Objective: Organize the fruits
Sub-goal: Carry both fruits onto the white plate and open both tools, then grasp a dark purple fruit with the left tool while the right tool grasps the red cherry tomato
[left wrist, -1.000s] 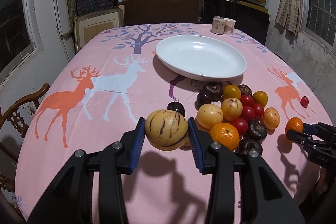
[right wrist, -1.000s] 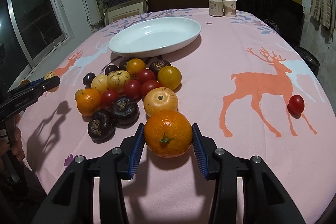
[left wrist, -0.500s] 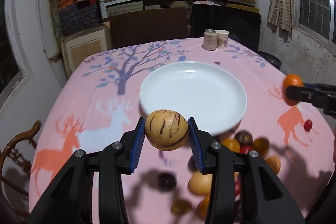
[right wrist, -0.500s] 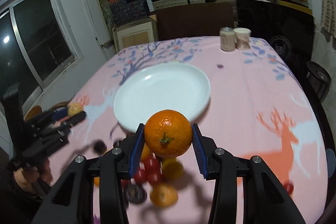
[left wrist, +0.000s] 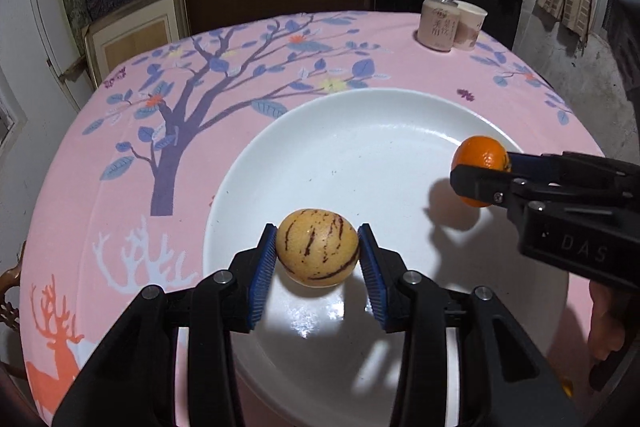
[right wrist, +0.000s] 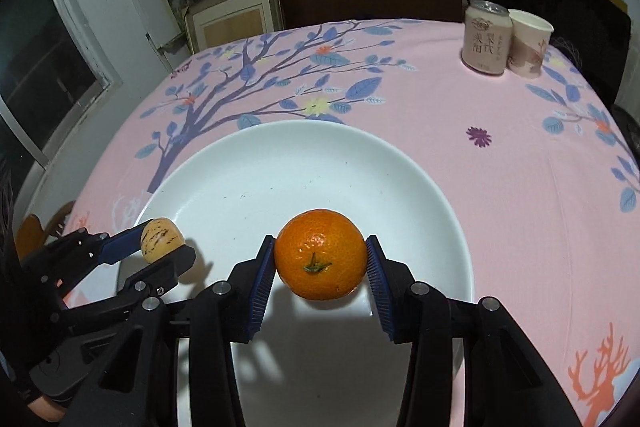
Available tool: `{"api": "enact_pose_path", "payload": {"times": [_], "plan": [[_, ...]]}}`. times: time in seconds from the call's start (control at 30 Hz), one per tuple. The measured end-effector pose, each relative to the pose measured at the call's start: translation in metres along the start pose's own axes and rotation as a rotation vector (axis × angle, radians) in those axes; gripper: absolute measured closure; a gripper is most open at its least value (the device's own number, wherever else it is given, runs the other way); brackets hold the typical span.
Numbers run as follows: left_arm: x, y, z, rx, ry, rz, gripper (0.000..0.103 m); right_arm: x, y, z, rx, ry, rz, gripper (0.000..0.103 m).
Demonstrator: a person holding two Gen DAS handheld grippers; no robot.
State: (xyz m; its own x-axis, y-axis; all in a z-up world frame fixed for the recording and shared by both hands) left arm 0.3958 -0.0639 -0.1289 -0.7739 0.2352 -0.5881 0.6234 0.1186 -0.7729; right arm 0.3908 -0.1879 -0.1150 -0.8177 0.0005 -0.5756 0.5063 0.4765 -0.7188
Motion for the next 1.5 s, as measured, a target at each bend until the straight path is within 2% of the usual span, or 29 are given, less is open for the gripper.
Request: {"api": "enact_pose_path", "payload": {"times": [0.03,0.07,0.1,0.13,0.27,0.33,0.4,0.5,0.57,0.67,0.77,0.87,0.9,1.0,1.07,1.13,1.17,1.23,1.3,1.5], "plan": [[0.001,0.003,0.000,-0.003,0.000,-0.007,0.062,-0.001,-0.003,-0.001,0.009,-0.005,0.016,0.036],[0.002,0.006,-0.002,-0.005,-0.003,-0.016,0.061,-0.004,-0.007,-0.001,0.021,-0.013,0.037,0.026],[0.005,0.006,-0.004,-0.004,-0.012,-0.021,0.047,-0.007,-0.013,-0.002,0.026,-0.024,0.054,0.025],[0.006,0.004,-0.007,-0.009,-0.025,-0.013,0.033,-0.008,-0.017,-0.003,0.024,-0.023,0.060,0.024],[0.014,-0.029,-0.016,-0.020,-0.036,0.048,0.029,0.000,-0.053,-0.015,0.014,-0.015,0.099,0.024],[0.025,-0.055,-0.026,-0.025,-0.045,0.089,0.017,0.013,-0.078,-0.028,0.010,-0.041,0.119,0.024],[0.041,-0.084,-0.037,-0.028,-0.050,0.134,0.012,0.035,-0.105,-0.041,0.032,-0.075,0.128,0.024],[0.076,-0.117,-0.052,-0.029,-0.059,0.162,0.007,0.080,-0.140,-0.053,0.045,-0.106,0.150,0.024],[0.105,-0.129,-0.059,-0.017,-0.067,0.149,0.006,0.113,-0.159,-0.053,0.081,-0.114,0.159,0.024],[0.148,-0.131,-0.061,-0.031,-0.044,0.116,0.006,0.152,-0.181,-0.046,0.135,-0.128,0.178,0.024],[0.170,-0.121,-0.058,-0.041,-0.024,0.096,0.006,0.186,-0.198,-0.030,0.156,-0.068,0.182,0.024],[0.182,-0.103,-0.055,0.009,-0.060,0.025,0.012,0.210,-0.212,-0.011,0.175,0.001,0.188,0.024],[0.183,-0.097,-0.055,0.016,-0.069,0.004,0.016,0.216,-0.218,-0.006,0.185,0.015,0.193,0.024],[0.182,-0.083,-0.053,0.012,-0.073,-0.025,0.019,0.229,-0.232,0.006,0.217,0.038,0.206,0.024],[0.179,-0.082,-0.045,0.040,-0.053,-0.025,0.033,0.233,-0.241,0.015,0.241,0.053,0.215,0.024],[0.175,-0.087,-0.030,0.054,-0.006,-0.007,0.067,0.236,-0.251,0.030,0.281,0.071,0.228,0.024],[0.175,-0.090,-0.023,0.053,0.022,0.002,0.073,0.236,-0.255,0.036,0.301,0.077,0.233,0.024],[0.172,-0.097,-0.016,0.012,0.059,0.044,0.073,0.238,-0.265,0.055,0.346,0.102,0.245,0.024],[0.173,-0.098,-0.017,0.037,0.045,0.032,0.073,0.242,-0.272,0.072,0.366,0.116,0.246,0.024],[0.174,-0.105,-0.030,0.032,-0.007,0.053,0.073,0.253,-0.252,0.096,0.423,0.059,0.154,0.024]]}}
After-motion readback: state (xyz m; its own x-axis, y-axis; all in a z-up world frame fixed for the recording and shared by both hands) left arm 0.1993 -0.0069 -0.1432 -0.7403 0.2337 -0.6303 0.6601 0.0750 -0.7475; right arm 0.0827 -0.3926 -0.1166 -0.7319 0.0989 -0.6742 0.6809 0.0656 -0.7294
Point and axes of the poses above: each gripper's, at about its wrist camera, not at the fingertips, and y roughly the way its jaws point, z to its right, x to its underside, the point moved 9 cm from there along y, roughly the way its jaws point, and after that the axes turned 15 degrees about -x, right-handed, at the moved point
